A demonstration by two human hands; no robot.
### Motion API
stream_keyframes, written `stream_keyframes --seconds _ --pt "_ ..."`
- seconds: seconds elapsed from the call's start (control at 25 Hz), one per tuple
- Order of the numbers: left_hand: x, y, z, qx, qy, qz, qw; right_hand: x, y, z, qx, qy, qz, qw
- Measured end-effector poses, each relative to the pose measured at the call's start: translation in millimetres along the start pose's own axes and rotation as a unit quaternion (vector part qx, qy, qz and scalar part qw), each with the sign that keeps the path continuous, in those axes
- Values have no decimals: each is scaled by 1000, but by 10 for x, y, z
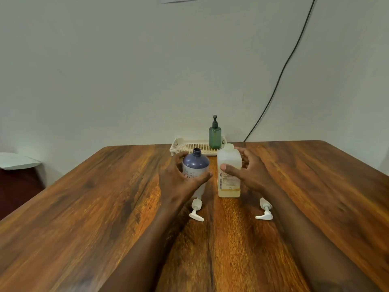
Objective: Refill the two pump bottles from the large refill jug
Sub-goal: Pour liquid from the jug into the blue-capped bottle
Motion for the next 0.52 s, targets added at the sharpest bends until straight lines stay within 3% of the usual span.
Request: stream_keyframes --seconds 0.24,0.4,0.52 --pt "-92 -59 71 16 5 23 1000 -27 -170 -180 -118 -51 166 978" --pt "-80 -126 193 32 -6 18 999 -67 -402 -419 -223 -116 294 922" --pt "-37 -136 232 32 -6 4 999 -55 -517 -511 -292 -177 333 879"
Point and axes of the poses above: each hand's wrist, its own y-axis towards the middle knuckle, its own x-axis out of the palm, z = x × y, the point moved 4 cm from there along y, towards the middle knuckle, and after that the axes turned 14 degrees about x, right-handed, at the moved point
